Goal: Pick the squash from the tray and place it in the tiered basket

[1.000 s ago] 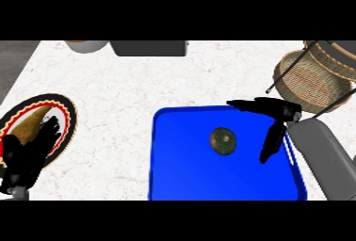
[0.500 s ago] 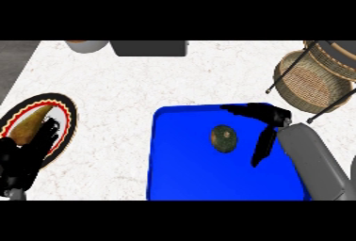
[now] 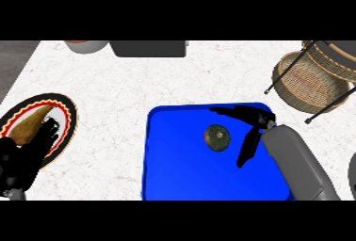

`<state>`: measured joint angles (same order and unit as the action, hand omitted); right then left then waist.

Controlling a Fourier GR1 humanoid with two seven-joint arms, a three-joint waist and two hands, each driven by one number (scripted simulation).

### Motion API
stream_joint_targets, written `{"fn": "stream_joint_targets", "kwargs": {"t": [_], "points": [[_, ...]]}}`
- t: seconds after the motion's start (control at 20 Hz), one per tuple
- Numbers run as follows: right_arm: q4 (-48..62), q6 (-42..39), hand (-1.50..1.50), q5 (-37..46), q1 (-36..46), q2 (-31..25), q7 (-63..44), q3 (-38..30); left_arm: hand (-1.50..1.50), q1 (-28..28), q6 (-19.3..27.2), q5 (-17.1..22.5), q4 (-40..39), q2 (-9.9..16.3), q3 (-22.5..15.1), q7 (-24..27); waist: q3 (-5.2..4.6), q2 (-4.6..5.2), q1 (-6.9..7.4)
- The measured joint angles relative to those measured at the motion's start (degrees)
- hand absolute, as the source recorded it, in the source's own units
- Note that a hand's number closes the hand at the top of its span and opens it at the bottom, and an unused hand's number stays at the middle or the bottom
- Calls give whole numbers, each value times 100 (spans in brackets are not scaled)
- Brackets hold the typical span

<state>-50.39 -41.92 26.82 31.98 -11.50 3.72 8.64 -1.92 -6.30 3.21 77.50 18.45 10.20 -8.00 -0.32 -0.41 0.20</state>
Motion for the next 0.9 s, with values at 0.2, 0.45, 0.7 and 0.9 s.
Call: {"fn": "stream_joint_targets", "kwargs": {"t": [0.2,0.45,0.7,0.9], "points": [[-17,89,-150,145,-127,93,164,50,0,-57,45,-83,70,-92,12,3,-13,-32,-6],[49,170,150,332,-209,213,322,177,0,-60,9,-84,215,-114,10,-117,-46,-71,-12],[-111,466,150,412,-288,295,703,165,0,-87,-5,-133,207,-135,32,-102,-30,-41,-24],[-387,612,150,347,-472,412,711,39,0,-139,-53,-111,233,-129,130,-84,-7,-15,-21]]}}
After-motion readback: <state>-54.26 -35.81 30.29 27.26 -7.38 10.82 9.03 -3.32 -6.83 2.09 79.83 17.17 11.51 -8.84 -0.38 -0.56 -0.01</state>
